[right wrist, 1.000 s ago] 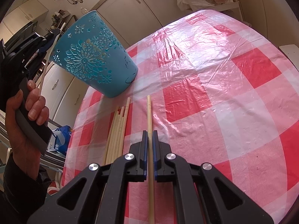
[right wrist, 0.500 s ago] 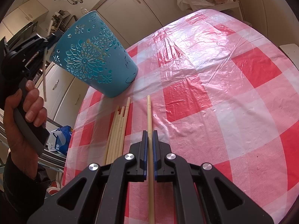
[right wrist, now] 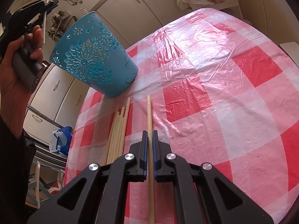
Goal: Organize utensils
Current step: 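Open the left gripper to drop the stick into the teal bin, then carry the stick over the teal bin with the right gripper while the left gripper withdraws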
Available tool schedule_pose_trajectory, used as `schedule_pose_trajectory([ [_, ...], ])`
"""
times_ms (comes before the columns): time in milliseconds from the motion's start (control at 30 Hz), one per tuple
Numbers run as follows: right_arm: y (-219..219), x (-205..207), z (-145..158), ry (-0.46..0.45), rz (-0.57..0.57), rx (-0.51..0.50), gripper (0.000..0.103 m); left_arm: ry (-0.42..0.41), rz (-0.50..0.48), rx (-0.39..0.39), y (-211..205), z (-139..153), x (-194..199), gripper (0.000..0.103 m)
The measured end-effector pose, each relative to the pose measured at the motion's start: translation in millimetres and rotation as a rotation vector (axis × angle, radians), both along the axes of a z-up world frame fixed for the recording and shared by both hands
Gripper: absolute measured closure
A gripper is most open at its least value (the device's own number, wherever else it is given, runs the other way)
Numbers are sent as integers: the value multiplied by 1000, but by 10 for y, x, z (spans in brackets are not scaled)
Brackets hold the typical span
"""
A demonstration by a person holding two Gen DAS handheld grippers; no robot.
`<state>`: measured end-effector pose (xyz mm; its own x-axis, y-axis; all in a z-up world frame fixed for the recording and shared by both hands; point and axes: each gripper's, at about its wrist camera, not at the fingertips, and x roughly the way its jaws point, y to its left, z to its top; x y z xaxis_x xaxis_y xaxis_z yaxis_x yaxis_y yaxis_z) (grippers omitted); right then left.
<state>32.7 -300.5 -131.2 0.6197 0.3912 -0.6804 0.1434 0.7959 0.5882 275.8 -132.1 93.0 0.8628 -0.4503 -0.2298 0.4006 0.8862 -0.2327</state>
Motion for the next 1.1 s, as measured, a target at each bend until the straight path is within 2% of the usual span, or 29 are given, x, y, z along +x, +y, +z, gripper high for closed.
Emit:
schedule_pose_trajectory([
  [167, -4, 0, 0, 1, 0, 2, 97, 34, 6, 23, -30, -148, 46, 98],
  [333, -4, -1, 0, 1, 0, 0, 97, 72, -26, 2, 7, -219, 65, 98],
  [467, 3, 1, 2, 1, 0, -2, 97, 63, -32, 8, 61, -228, -29, 98],
  [700, 6, -2, 5, 1, 0, -2, 97, 61, -60, 122, 67, -342, -237, 97],
  [800, 10, 1, 4, 1, 0, -3, 97, 63, -66, 164, 109, -387, -355, 87],
  [867, 12, 0, 2, 0, 1, -4, 97, 49, -51, 176, 187, -392, -473, 73],
  [967, 17, -3, 14, -10, 3, -6, 97, 1, 16, 152, 432, -357, -752, 43],
  [1100, 0, -22, 86, -50, -5, -7, 97, -47, 122, 121, 794, -395, -1195, 23],
])
